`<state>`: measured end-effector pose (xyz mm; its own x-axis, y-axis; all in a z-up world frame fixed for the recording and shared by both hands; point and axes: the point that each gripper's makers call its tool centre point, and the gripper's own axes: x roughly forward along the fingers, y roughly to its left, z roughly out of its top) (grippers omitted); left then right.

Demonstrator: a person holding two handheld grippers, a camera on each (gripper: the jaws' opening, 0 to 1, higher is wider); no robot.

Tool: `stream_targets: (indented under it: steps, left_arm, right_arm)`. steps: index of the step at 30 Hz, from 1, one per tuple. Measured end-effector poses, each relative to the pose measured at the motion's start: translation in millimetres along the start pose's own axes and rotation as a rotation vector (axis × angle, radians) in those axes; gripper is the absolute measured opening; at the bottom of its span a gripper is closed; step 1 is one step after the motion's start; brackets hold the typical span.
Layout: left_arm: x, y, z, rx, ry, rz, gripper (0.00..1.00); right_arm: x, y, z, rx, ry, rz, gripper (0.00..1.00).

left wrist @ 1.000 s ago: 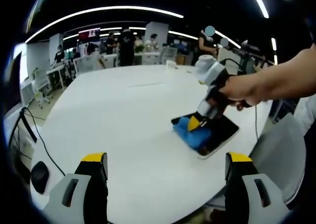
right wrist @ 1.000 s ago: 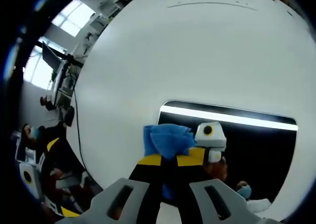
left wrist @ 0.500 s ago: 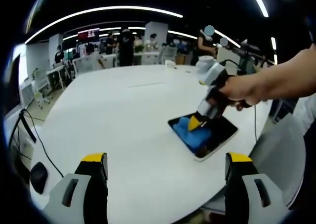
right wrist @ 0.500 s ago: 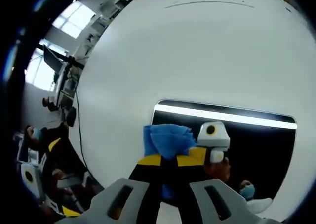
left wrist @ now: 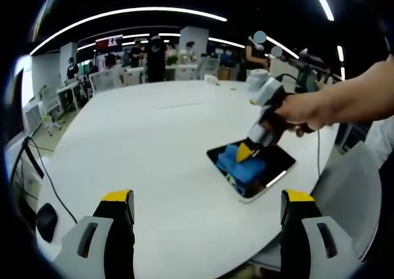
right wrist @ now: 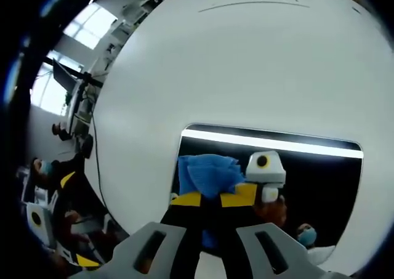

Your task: Wipe the mirror surface with the cleaning cloth until all visible marks leave the cleaned area.

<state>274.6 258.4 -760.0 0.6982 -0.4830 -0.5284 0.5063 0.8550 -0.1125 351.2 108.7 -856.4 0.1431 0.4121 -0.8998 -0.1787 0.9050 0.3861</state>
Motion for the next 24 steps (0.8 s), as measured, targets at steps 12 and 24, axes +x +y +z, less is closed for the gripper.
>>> stream_targets:
  steps: [12,24]
  left_arm:
    - [3,-3.5,0.3,0.001,0.000,-0.009,1.00]
    - [4,-7.9,3.1,0.007,-0.003,-0.013,1.00]
  right_arm:
    - [-5,-13,-0.6,0.012,-0.005,-0.008,0.03]
    - [-14,-30,-3.9,0.022,-0.017,-0.011,0.03]
